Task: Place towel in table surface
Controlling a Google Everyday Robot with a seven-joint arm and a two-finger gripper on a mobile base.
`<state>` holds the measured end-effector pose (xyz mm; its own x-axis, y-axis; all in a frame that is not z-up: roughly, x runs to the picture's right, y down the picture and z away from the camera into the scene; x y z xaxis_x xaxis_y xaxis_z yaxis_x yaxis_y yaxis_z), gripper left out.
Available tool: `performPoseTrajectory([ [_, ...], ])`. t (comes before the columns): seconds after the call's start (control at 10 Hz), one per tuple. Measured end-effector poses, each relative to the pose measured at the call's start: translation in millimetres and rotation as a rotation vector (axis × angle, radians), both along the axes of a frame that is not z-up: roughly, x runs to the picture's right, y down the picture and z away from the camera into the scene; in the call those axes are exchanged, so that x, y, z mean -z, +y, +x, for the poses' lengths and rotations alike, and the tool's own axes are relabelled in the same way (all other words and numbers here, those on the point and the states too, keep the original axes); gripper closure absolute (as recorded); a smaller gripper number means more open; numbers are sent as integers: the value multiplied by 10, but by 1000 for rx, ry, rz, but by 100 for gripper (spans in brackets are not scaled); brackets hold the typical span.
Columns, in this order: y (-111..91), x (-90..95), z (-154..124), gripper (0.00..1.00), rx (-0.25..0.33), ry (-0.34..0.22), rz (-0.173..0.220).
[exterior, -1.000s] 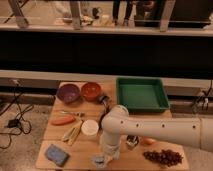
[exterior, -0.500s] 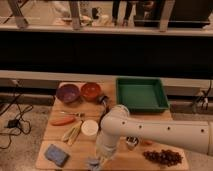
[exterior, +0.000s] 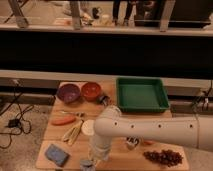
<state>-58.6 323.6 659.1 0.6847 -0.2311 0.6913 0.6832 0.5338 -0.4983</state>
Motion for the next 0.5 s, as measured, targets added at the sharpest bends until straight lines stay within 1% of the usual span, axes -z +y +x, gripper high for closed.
performPoseTrajectory([
  [0.3,-54,-118,-100,91,11,8,16],
  [0.5,-149,-271,-115,91,12,30,36],
])
